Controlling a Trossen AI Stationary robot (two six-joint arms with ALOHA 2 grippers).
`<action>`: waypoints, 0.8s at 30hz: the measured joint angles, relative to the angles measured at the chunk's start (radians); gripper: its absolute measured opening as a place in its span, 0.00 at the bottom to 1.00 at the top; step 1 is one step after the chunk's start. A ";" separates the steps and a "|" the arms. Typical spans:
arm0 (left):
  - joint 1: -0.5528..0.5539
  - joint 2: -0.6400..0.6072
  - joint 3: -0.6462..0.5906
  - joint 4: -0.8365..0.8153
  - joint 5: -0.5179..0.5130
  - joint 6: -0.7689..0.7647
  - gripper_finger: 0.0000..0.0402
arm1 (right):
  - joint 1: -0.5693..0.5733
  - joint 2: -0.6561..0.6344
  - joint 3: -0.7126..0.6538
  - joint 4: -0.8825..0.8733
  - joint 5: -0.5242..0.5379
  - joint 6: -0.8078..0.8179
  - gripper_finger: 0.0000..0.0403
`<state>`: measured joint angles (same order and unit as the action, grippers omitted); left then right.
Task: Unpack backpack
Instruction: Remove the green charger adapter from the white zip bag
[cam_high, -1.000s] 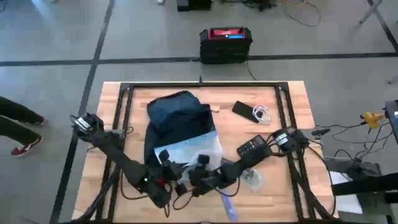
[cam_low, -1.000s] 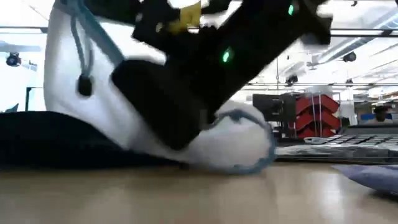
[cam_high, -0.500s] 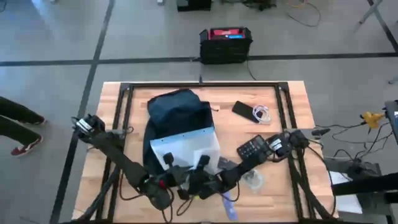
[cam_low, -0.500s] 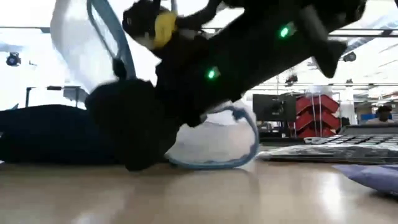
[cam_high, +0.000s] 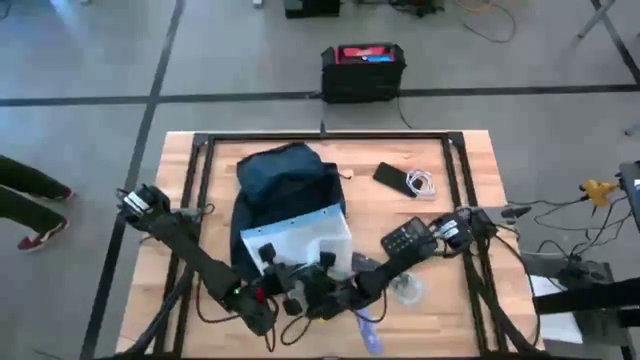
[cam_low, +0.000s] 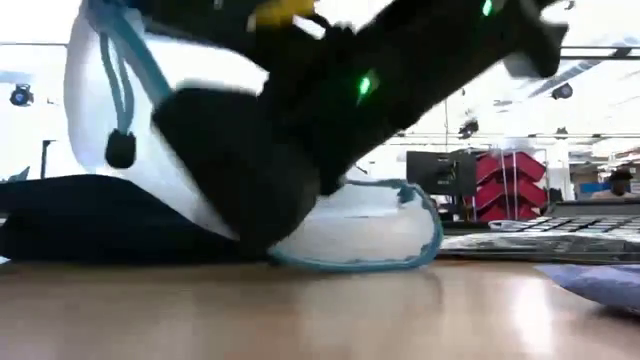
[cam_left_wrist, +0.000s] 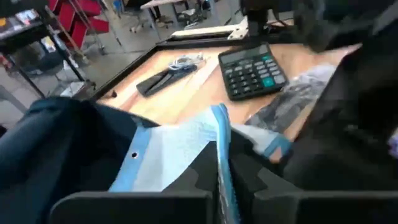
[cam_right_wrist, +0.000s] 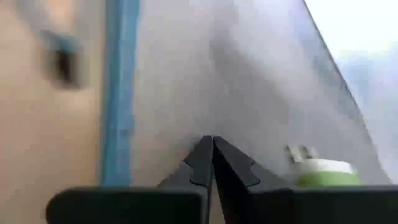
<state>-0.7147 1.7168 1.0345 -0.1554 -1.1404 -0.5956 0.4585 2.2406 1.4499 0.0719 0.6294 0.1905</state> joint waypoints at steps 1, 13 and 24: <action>0.000 0.000 -0.004 -0.002 0.000 -0.006 0.00 | 0.002 -0.009 0.000 -0.023 -0.013 0.000 0.00; 0.000 0.000 -0.030 0.006 0.004 -0.067 0.00 | -0.004 -0.141 0.000 -0.249 0.001 -0.013 0.25; -0.029 0.000 -0.031 0.014 0.005 -0.060 0.00 | -0.089 -0.140 0.001 -0.360 0.001 0.088 0.49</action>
<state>-0.7439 1.7172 1.0031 -0.1414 -1.1358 -0.6560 0.3690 2.1002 1.4509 -0.2881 0.6300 0.2782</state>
